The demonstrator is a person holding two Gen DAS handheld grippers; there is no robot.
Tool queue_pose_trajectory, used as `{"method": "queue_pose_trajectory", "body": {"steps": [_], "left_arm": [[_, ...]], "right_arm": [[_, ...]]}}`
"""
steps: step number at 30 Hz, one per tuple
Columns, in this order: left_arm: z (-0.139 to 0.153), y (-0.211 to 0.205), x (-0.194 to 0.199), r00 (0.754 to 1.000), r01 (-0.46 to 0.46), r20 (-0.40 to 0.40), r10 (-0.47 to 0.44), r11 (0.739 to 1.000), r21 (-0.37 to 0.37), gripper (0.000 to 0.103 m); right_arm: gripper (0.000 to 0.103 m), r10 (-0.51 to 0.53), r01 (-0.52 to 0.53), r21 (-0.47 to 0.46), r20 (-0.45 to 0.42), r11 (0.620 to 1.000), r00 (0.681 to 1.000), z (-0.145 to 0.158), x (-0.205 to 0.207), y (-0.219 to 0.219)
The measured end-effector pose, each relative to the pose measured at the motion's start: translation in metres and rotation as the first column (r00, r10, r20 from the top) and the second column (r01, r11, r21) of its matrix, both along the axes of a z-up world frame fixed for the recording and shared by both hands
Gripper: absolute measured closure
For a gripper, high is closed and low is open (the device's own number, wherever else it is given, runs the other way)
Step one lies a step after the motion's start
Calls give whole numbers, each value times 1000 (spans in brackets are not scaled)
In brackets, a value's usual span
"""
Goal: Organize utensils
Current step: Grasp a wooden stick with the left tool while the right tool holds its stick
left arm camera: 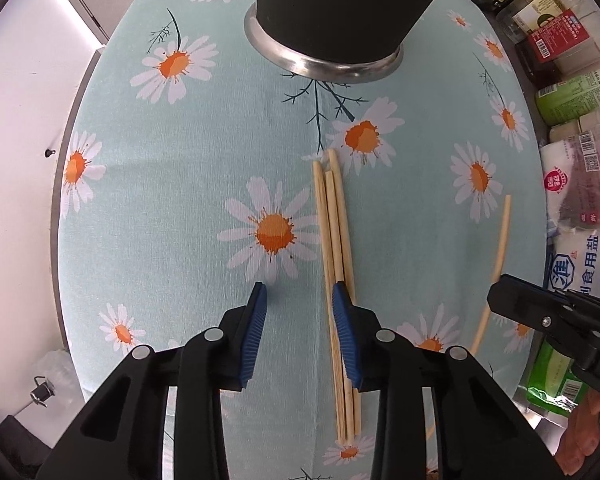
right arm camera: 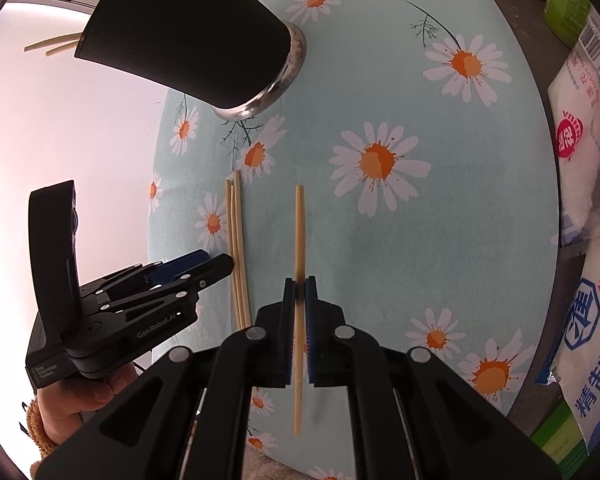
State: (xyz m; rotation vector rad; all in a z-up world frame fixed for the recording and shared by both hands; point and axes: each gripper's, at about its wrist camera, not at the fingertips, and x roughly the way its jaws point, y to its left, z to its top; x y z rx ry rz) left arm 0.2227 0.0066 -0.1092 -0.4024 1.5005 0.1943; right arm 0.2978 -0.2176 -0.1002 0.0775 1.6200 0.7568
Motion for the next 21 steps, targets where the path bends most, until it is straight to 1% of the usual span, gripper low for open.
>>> {"method": "queue_pose_trajectory", "body": {"steps": [3, 6, 7, 9, 12, 15, 17, 21], "left_arm": [[-1, -11, 5, 1000, 4, -6, -3, 1000, 22, 71], [0, -22, 9, 1000, 5, -8, -5, 999, 32, 76], [-1, -25, 10, 1000, 8, -14, -8, 999, 45, 81], [0, -30, 12, 1000, 12, -21, -11, 997, 70, 83], [1, -31, 13, 1000, 9, -24, -7, 997, 76, 85], [1, -30, 13, 1000, 6, -23, -4, 996, 88, 90], [0, -28, 12, 1000, 6, -18, -4, 995, 95, 96], [0, -29, 6, 1000, 16, 1, -16, 993, 114, 99]], "right_arm": [[97, 2, -1, 29, -26, 1000, 1000, 4, 2, -4], [97, 11, -11, 33, -4, 999, 1000, 9, 2, -2], [97, 12, -12, 35, -5, 999, 1000, 11, 2, -2], [97, 15, -15, 36, -5, 999, 1000, 12, 1, -1], [97, 16, -15, 35, -6, 999, 1000, 12, 1, -1], [97, 17, -17, 32, -10, 999, 1000, 12, 0, 0], [97, 22, -22, 28, -9, 999, 1000, 11, -3, 2], [97, 32, -32, 28, -15, 999, 999, 5, -8, 10]]}}
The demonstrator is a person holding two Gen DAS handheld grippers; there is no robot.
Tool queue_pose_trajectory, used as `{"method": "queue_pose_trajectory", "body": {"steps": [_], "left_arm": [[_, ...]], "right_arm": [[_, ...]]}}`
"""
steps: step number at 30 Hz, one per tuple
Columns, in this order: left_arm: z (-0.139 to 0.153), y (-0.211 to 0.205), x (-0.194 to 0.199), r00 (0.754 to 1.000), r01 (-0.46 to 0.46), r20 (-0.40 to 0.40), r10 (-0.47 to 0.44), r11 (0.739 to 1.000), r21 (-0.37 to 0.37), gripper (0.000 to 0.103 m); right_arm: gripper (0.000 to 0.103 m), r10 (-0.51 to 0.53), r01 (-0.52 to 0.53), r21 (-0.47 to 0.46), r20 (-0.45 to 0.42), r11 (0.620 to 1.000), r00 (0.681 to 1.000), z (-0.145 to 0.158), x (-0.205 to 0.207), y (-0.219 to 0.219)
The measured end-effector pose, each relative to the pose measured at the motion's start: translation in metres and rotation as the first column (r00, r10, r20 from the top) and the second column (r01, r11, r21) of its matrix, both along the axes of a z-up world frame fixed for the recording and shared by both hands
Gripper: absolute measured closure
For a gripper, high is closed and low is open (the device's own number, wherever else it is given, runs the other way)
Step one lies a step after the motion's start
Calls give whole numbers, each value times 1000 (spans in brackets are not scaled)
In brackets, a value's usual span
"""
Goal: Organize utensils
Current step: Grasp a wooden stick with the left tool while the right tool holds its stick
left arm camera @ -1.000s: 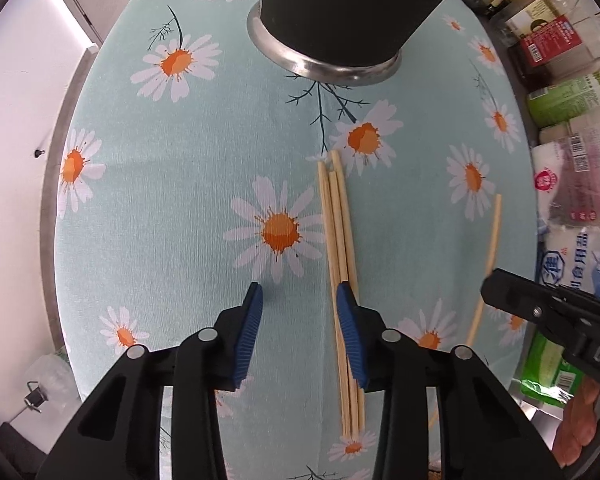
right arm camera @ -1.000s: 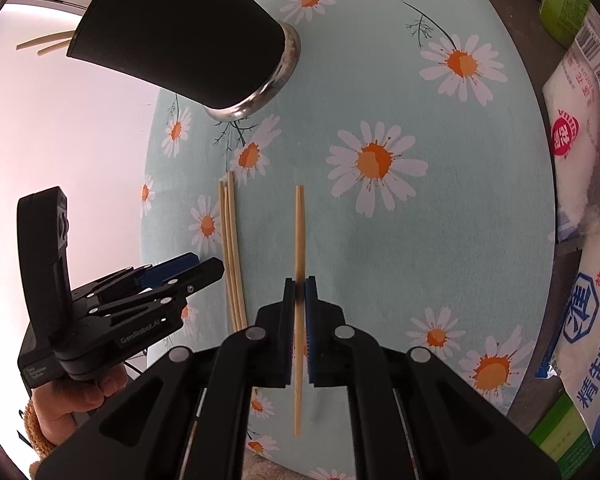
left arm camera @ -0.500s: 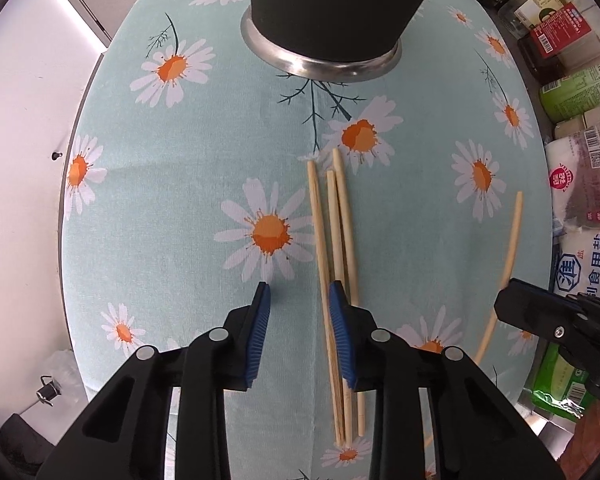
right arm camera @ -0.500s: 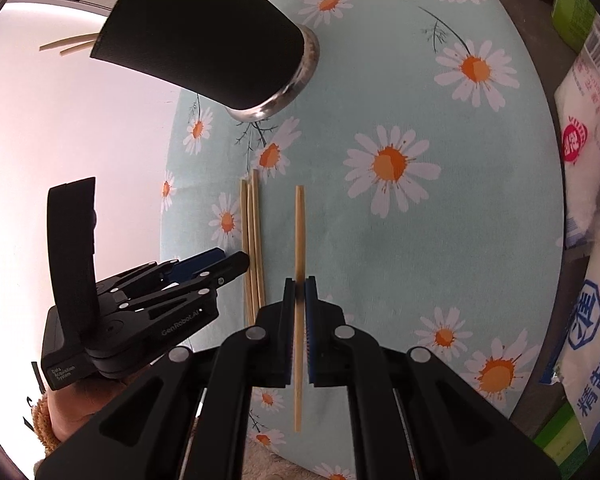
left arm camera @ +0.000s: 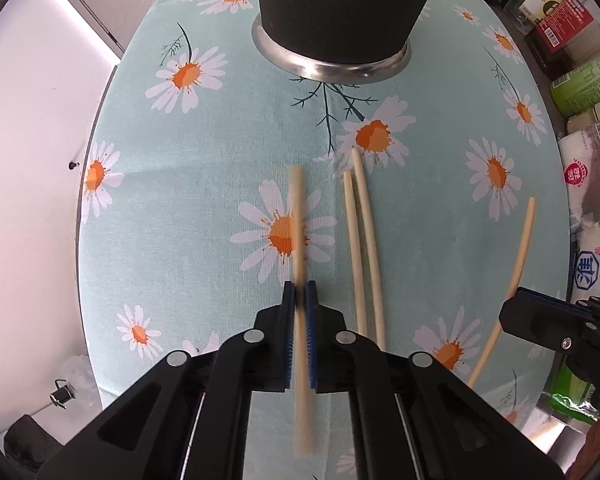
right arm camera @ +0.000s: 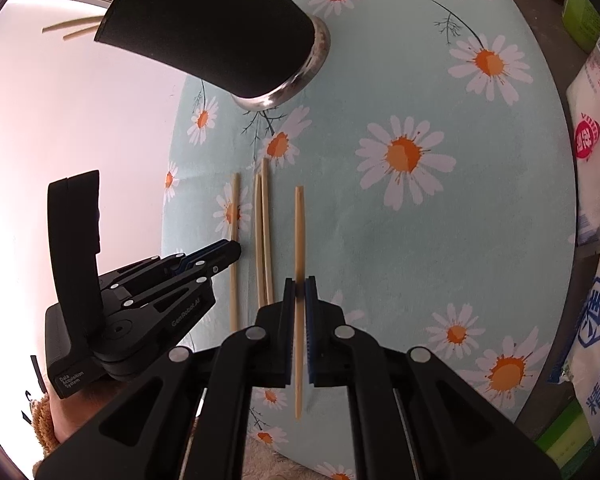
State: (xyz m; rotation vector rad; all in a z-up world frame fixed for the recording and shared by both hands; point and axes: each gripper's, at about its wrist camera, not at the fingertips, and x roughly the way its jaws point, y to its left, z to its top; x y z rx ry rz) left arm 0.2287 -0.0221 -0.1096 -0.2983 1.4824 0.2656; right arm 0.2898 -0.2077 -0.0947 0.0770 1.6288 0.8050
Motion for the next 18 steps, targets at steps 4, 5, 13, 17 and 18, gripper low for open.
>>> {"method": "queue_pose_trajectory", "body": {"steps": [4, 5, 13, 17, 18], "left_arm": [[3, 4, -4, 1000, -2, 13, 2, 1000, -16, 99], [3, 7, -7, 1000, -4, 18, 5, 1000, -25, 99], [7, 46, -27, 996, -35, 76, 46, 989, -145, 99], [22, 60, -37, 989, -15, 139, 41, 983, -184, 99], [26, 62, -40, 987, -11, 153, 42, 981, -193, 99]], "right_arm": [[97, 3, -3, -10, 0, 1000, 1000, -3, -3, 1], [97, 1, -1, -13, -1, 1000, 1000, -4, -3, 1], [97, -3, 3, -25, 7, 1000, 1000, -5, -9, 8], [97, -11, 11, -32, 10, 999, 1000, -6, -9, 12], [97, -14, 15, -29, 13, 999, 1000, -5, -10, 14]]}}
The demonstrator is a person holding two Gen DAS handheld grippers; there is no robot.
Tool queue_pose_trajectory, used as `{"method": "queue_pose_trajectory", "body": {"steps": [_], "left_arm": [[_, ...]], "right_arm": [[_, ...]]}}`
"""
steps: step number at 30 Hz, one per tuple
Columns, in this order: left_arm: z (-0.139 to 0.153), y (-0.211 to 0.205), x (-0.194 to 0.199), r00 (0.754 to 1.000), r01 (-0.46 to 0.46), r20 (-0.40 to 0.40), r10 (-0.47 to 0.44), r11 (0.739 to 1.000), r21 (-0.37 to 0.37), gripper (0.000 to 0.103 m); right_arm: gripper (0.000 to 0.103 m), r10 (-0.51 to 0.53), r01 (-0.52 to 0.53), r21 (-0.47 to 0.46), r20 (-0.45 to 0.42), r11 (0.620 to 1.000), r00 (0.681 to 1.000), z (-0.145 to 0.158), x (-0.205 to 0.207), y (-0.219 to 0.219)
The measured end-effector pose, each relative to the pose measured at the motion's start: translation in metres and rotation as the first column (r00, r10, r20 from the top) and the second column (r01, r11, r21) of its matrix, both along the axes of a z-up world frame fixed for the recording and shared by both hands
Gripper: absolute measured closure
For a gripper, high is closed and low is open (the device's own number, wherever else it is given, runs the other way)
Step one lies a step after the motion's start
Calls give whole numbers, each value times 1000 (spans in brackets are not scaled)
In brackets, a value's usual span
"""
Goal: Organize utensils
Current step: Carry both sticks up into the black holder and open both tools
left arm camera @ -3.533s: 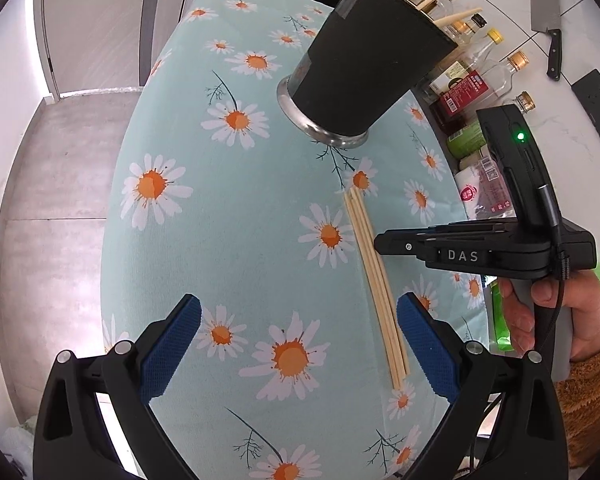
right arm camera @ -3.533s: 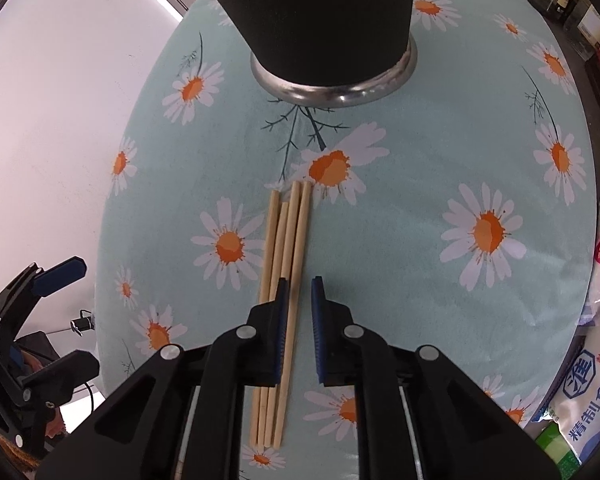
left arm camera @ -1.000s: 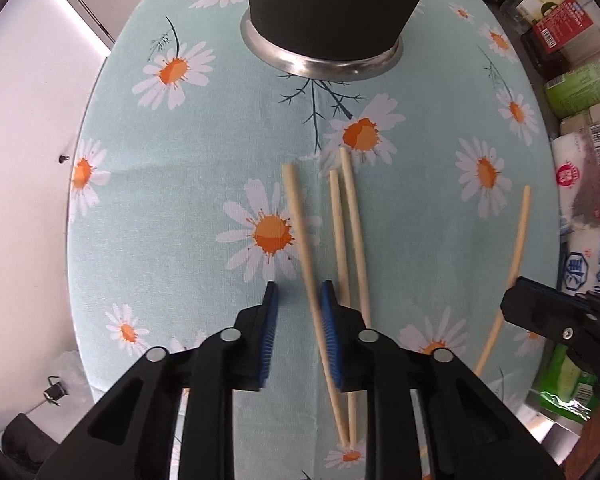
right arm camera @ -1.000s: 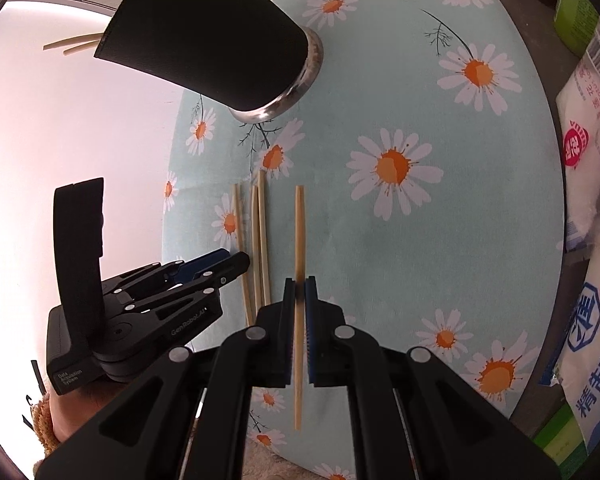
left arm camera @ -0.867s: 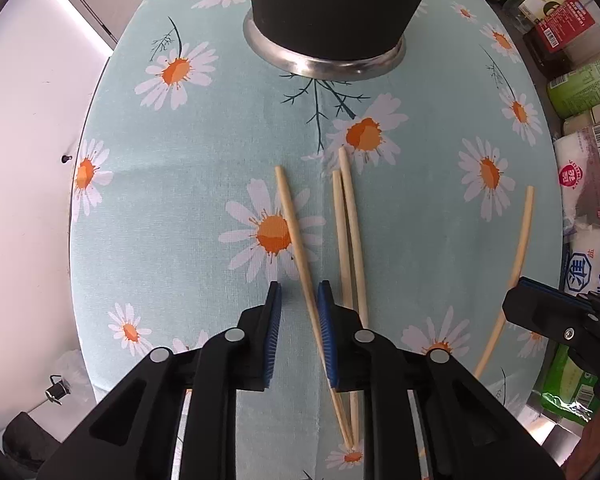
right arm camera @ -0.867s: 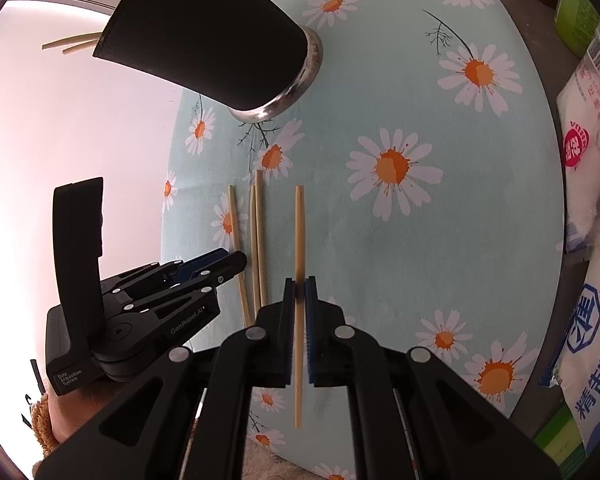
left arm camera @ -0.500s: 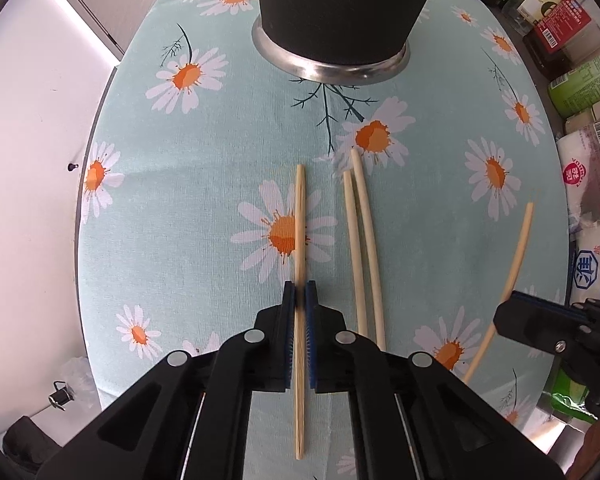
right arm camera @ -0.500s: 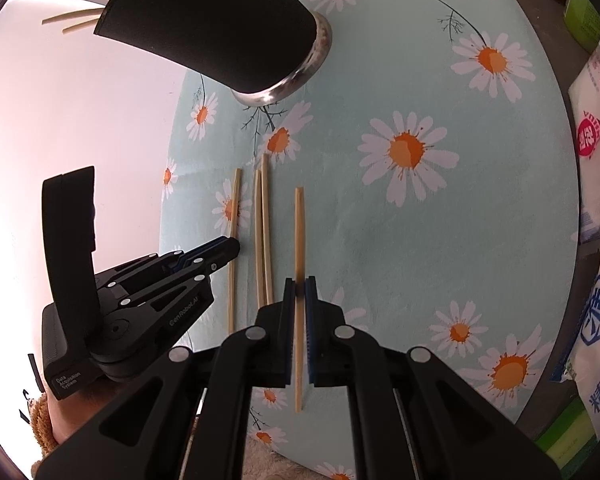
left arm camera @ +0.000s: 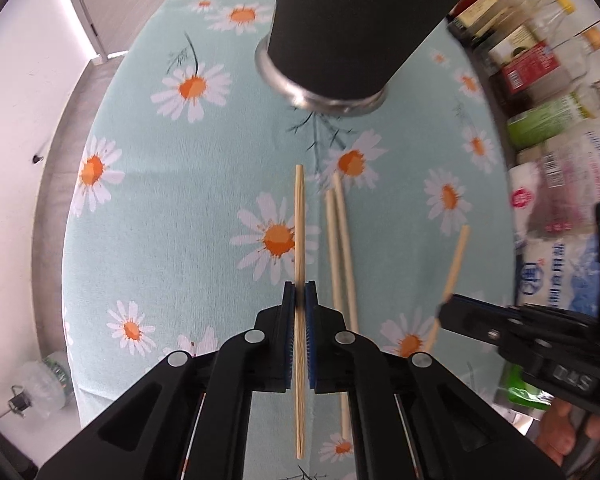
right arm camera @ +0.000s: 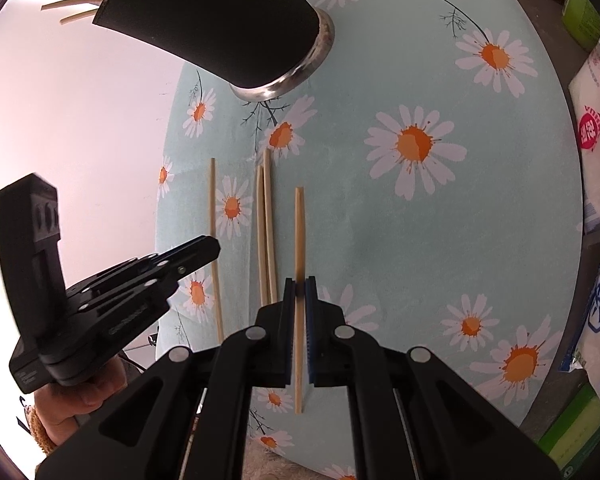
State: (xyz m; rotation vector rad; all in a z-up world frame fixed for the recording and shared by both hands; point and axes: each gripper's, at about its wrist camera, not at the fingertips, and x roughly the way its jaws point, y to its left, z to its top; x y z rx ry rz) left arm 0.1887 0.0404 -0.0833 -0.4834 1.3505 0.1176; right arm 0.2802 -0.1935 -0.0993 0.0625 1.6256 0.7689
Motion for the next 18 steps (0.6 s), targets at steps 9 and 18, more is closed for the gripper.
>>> {"method": "queue_pose_trajectory", "body": {"steps": [9, 18], "left_arm": [[47, 17, -22, 987, 37, 157, -28, 998, -53, 99], [81, 34, -21, 946, 90, 318, -65, 994, -64, 99]], "right_arm": [[97, 3, -2, -10, 103, 1000, 995, 21, -3, 20], [97, -49, 42, 39, 215, 998, 975, 70, 4, 27]]}}
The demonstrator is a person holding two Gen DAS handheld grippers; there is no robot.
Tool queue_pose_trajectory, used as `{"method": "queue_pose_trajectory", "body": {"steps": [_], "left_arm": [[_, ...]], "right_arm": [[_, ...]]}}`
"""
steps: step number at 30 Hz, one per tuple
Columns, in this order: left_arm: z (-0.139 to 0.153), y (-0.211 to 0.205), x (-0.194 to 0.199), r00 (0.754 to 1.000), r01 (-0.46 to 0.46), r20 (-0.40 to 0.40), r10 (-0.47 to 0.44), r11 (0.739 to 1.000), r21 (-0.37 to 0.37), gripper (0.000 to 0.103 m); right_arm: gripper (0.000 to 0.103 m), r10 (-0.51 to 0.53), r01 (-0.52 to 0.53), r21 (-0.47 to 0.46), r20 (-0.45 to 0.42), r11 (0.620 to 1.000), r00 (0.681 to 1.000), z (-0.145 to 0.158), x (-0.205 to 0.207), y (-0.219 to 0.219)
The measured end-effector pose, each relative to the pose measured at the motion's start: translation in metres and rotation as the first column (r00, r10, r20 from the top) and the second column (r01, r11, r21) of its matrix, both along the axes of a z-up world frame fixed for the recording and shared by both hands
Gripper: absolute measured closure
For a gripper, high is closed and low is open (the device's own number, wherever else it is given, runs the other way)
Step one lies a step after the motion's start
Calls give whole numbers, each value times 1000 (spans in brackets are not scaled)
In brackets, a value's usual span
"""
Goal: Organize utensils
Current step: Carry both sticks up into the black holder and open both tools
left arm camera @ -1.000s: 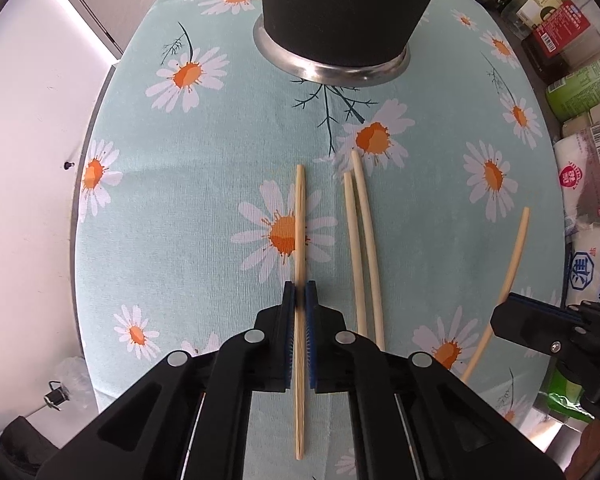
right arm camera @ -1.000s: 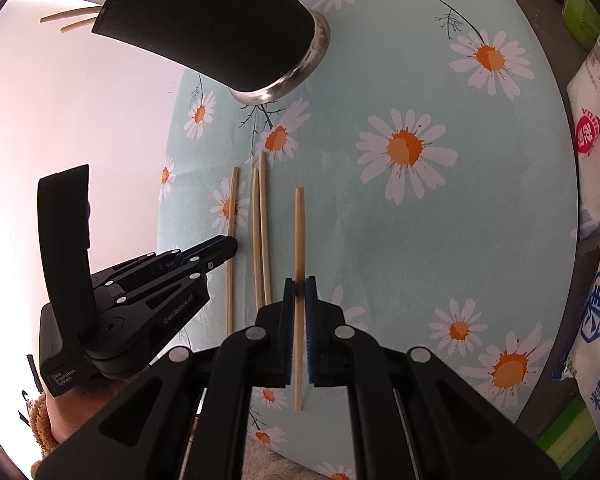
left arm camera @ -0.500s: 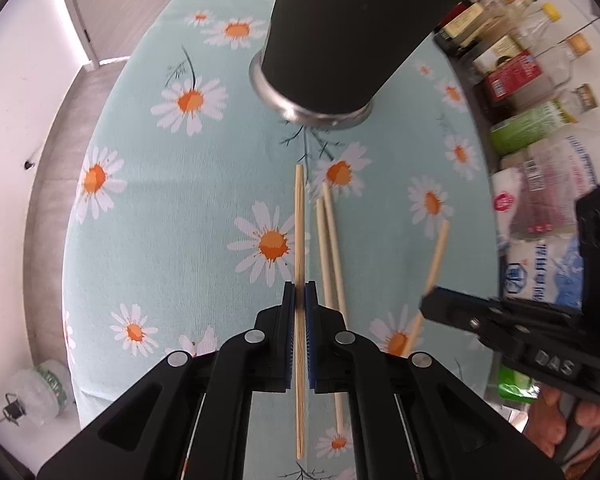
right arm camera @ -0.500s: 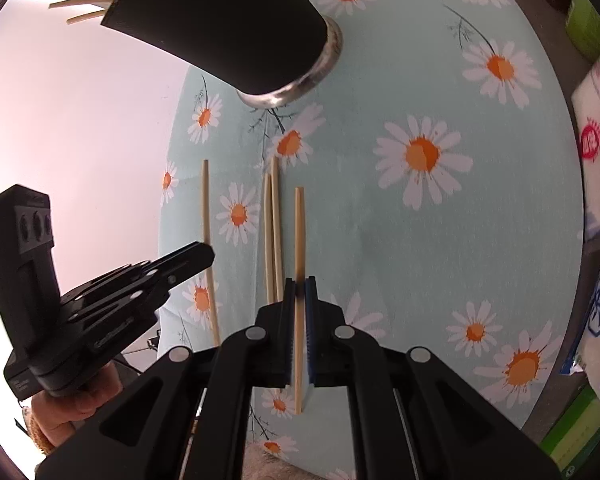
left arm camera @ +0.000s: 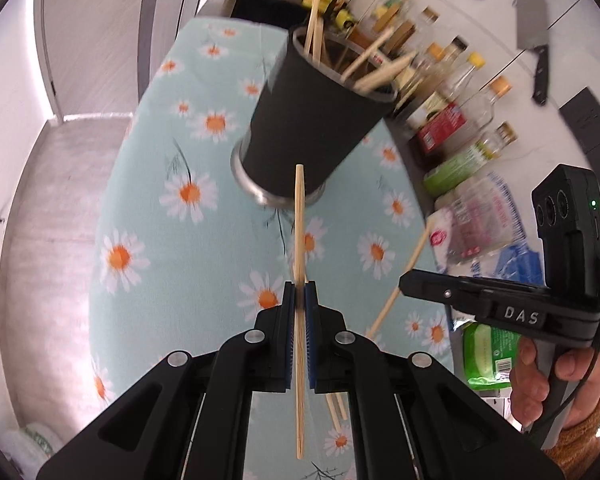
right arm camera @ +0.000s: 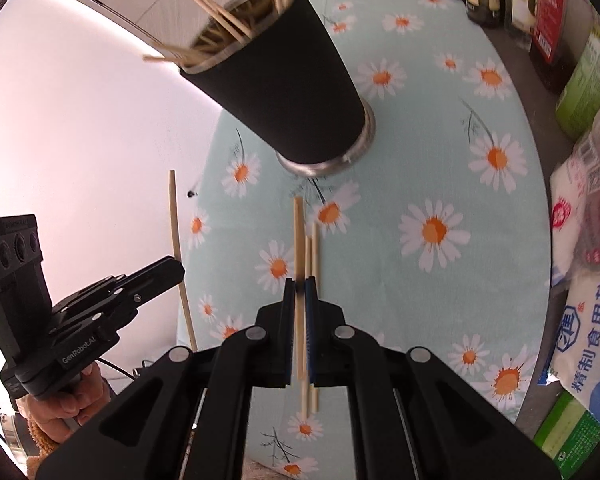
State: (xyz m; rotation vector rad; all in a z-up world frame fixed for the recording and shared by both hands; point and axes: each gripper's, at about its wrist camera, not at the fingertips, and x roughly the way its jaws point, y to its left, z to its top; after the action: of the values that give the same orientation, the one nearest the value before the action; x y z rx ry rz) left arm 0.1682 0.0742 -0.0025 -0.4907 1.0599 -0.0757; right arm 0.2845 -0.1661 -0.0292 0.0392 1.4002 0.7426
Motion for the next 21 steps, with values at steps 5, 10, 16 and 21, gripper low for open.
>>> {"method": "queue_pose_trajectory", "body": {"steps": [5, 10, 16, 21], "left_arm": [[25, 12, 5, 995, 27, 92, -28, 1000, 4, 99], [38, 21, 12, 989, 45, 138, -45, 999, 9, 99], [49, 21, 25, 982, 64, 177, -64, 998, 7, 99], [68, 18, 35, 967, 78, 240, -80, 997, 18, 99]], "right_arm": [[97, -26, 23, 36, 70, 999, 997, 31, 5, 8], [97, -54, 47, 63, 114, 997, 992, 49, 8, 10], [97, -57, 48, 62, 163, 997, 985, 73, 12, 12], [97, -45, 35, 49, 213, 998, 976, 94, 13, 12]]}}
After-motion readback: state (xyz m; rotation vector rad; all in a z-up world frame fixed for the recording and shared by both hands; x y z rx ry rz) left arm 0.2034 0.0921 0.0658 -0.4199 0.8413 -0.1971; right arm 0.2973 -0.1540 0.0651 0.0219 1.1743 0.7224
